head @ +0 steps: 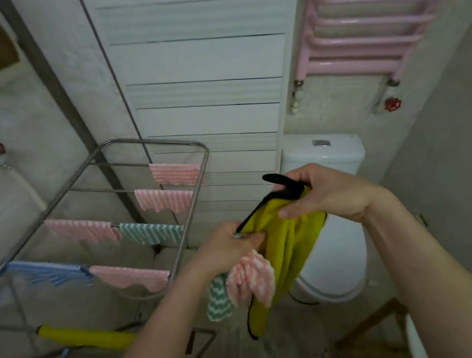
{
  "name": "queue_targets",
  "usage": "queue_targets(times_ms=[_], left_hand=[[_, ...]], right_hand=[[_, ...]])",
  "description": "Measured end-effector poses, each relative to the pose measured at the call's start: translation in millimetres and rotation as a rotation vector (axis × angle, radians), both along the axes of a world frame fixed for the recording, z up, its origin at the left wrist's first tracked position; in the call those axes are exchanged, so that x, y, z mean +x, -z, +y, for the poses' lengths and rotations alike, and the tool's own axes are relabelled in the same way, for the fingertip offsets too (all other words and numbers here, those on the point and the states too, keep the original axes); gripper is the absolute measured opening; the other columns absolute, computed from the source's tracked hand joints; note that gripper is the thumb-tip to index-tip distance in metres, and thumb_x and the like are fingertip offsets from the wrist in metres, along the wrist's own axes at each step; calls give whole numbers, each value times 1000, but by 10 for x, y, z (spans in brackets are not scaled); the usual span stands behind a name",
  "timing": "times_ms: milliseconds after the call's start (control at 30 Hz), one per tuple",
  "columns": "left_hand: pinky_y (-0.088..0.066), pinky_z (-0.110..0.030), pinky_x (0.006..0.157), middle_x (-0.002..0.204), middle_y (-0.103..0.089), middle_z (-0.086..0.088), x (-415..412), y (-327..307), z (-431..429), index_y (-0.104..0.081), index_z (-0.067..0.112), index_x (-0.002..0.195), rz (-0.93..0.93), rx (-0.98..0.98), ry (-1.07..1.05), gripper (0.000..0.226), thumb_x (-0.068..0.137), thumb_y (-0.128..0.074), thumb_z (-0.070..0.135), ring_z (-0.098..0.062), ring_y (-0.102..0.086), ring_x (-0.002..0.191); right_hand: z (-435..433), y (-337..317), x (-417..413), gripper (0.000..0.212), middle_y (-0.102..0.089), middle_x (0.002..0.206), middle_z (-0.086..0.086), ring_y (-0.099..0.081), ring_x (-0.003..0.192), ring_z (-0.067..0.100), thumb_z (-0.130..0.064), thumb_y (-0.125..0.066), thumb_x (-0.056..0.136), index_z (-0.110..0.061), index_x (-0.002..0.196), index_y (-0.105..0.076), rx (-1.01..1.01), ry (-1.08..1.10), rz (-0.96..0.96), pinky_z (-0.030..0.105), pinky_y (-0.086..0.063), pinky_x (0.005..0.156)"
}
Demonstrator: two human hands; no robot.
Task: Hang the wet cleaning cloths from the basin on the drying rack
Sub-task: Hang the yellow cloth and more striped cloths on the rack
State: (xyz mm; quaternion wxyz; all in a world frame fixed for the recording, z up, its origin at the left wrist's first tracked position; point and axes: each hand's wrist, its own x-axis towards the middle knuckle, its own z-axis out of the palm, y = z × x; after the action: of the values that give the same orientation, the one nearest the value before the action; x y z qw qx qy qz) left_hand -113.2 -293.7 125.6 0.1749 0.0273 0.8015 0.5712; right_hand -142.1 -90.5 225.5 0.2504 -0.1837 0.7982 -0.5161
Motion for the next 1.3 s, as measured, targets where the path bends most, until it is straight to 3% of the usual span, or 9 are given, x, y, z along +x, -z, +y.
queue_targets(times_ms=[200, 300, 533, 633, 733, 833, 1033, 1167, 1300], left_hand=[[-47, -23, 67, 62, -66, 9, -36, -154, -523, -69, 18, 74, 175, 5, -330, 18, 89, -64, 27, -9, -63, 68], [-46, -27, 68, 71, -72, -8, -66, -261, -665, -73, 9, 77, 255, 73, -466, 20, 89, -63, 22, -13, -62, 69], [-50, -27, 74, 80, -74, -7, -343, -320, -746, -73, 6, 86, 93, -48, -467, 34, 91, -59, 36, -12, -68, 75], [-53, -42, 87, 87, -74, -15, -519, -346, -733, -72, 6, 93, -114, 214, -559, 37, 85, -63, 41, -30, -71, 84], [-56, -37, 68, 76, -71, -21, -725, -428, -595, -67, 1, 84, -214, 476, -633, 35, 81, -69, 35, -31, -71, 69], [-53, -25, 47, 65, -69, -20, -998, -508, -414, -65, 1, 71, -184, 587, -685, 27, 76, -70, 27, -26, -69, 56], [-59, -35, 64, 71, -69, -23, -1556, -666, -186, -73, -2, 76, -57, 512, -574, 16, 75, -71, 14, -28, -67, 59], [-57, -41, 79, 88, -73, -20, -1688, -748, -221, -75, 8, 92, 127, 331, -629, 32, 64, -77, 22, -34, -69, 81], [-51, -22, 47, 62, -68, -8, -1710, -833, -348, -68, 5, 68, 243, 514, -809, 9, 61, -71, 0, -16, -63, 51]], right_hand=[[-88, -225, -333, 16, -68, 78, 0, -61, 71, 5, -2, -75, 75, -15, 83, -72, 152, 302, 332, 16, -47, 66], [-100, -180, -511, 15, -58, 63, -2, -54, 52, 1, -2, -77, 75, -15, 78, -70, 124, 404, 361, 14, -45, 51], [-115, 219, -1036, 16, -65, 87, 14, -64, 75, 20, 7, -70, 79, -7, 88, -69, -161, 420, 48, 23, -59, 68], [-226, 399, -1322, 20, -67, 96, 16, -65, 83, 22, 13, -59, 85, -3, 91, -68, -254, 412, -68, 19, -58, 69], [-343, 531, -1593, 15, -64, 91, 15, -65, 77, 20, 7, -57, 89, -1, 93, -69, -272, 424, -144, 19, -58, 65], [-507, 545, -1803, 15, -66, 89, 10, -63, 78, 18, -5, -60, 91, -5, 103, -69, -212, 311, -99, 21, -56, 67], [-767, 329, -2246, 36, -70, 111, -9, -64, 105, 4, -11, -73, 83, -28, 115, -66, -90, -324, 117, 21, -49, 94], [-713, 345, -2609, 12, -73, 84, -4, -66, 81, 8, -14, -73, 82, -23, 90, -75, -71, -239, 264, 36, -52, 82], [-609, 296, -2835, 6, -71, 79, 0, -65, 78, 11, -10, -72, 83, -14, 87, -75, -260, -193, 97, 29, -51, 79]])
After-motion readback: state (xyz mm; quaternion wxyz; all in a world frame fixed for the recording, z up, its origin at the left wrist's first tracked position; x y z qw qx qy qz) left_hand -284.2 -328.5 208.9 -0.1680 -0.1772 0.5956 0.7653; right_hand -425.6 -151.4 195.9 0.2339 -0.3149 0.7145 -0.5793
